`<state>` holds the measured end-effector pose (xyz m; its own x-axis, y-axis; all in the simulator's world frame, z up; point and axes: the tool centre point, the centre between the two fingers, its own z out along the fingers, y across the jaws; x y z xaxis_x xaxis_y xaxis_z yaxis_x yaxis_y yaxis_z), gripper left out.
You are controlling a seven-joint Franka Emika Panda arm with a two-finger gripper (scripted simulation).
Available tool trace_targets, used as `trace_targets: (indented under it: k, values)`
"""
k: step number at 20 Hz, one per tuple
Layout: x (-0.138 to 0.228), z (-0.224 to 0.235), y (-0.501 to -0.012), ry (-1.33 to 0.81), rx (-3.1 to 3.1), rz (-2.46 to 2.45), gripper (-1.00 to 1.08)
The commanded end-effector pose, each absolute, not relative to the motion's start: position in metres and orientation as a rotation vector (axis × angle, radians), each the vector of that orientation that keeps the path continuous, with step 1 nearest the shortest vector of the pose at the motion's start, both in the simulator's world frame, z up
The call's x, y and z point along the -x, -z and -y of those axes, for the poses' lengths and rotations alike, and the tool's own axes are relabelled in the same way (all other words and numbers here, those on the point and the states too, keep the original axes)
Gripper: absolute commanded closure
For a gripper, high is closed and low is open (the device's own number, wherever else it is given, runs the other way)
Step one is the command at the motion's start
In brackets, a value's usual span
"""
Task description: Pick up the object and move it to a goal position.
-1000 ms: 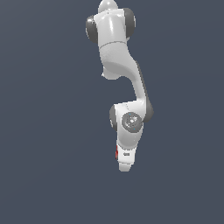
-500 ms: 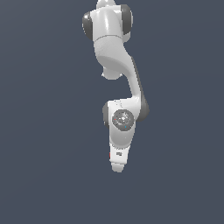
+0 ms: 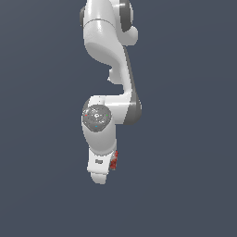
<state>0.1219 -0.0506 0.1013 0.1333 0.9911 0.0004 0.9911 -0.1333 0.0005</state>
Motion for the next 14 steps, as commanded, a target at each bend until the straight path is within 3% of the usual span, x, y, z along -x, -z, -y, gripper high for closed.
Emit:
trace_targets:
  k: [1, 14]
  values:
    - [-0.126, 0.07, -0.116, -0.001, -2.364, -2.07, 1.08]
    - [-0.136, 0.104, -0.141, 0.0, -2.365, -2.068, 1.08]
